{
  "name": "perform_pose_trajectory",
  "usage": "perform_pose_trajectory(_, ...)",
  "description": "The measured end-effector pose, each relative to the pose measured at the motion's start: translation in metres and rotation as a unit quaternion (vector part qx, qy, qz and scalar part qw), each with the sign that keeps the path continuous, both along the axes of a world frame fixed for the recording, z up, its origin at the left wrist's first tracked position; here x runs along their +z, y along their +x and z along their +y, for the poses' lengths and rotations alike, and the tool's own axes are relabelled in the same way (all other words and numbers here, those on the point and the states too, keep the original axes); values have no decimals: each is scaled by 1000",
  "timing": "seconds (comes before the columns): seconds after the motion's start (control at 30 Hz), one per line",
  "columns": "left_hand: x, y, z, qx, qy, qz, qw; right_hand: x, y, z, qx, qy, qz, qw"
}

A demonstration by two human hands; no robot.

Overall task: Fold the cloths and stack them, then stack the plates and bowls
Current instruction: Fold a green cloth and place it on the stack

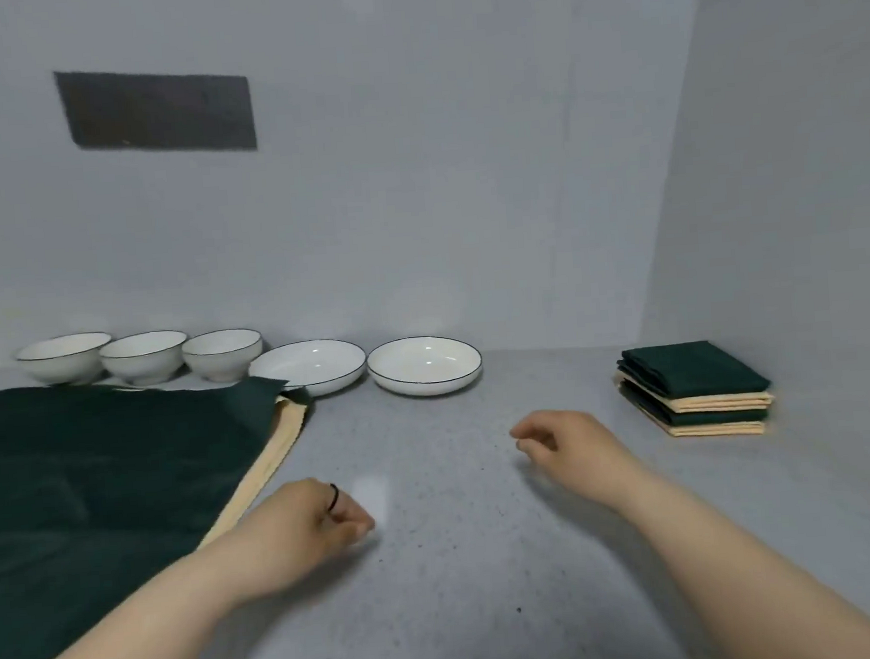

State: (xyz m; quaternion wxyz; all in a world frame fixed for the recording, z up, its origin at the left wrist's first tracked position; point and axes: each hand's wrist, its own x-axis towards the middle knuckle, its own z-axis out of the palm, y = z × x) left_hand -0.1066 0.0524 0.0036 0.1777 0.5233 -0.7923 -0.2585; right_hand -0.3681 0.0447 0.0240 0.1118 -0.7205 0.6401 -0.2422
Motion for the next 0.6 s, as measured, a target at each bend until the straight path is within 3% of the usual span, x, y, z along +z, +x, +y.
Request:
perform_pose_trajectory(0.17,-7,116,75,125,-57,22,990,-24,91,23,70,32,-29,997)
perform_pose_trajectory(0.27,-21,154,105,179,-54,-76,979,-34,136,34,110,47,-23,993)
perform_pose_trajectory(0.4,-40,170,111,193,-54,-139,970,-37,172,45,142,58,-5,988)
perform_pose_trajectory(0.6,-41,159,87,217,-58,-156,962,-38,208,70,191,35,-26,981)
